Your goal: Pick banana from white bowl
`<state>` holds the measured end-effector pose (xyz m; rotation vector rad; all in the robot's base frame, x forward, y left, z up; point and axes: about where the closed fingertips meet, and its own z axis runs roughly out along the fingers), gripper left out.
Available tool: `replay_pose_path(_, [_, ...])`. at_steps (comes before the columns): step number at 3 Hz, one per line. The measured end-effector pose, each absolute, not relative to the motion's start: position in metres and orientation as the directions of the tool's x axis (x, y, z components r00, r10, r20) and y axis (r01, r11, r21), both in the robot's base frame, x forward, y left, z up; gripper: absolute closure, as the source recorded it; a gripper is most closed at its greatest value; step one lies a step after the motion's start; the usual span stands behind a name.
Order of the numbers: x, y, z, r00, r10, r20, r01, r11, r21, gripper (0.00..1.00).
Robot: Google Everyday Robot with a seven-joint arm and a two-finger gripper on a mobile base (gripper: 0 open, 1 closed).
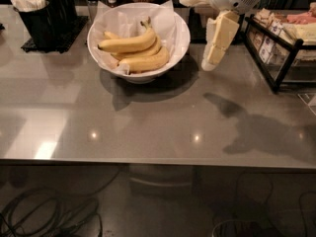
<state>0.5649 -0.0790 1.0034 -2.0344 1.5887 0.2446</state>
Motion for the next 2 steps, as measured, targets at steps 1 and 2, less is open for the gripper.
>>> replay_pose_path(1, [0.595, -0.058, 0.995, 0.357, -0.817, -0.452, -0.925, -0.243, -0.292, 0.0])
replay_pose_path(2, [0.633, -0.022, 0.99, 0.44, -0.768, -0.466, -0.893, -0.315, -0.323, 0.0])
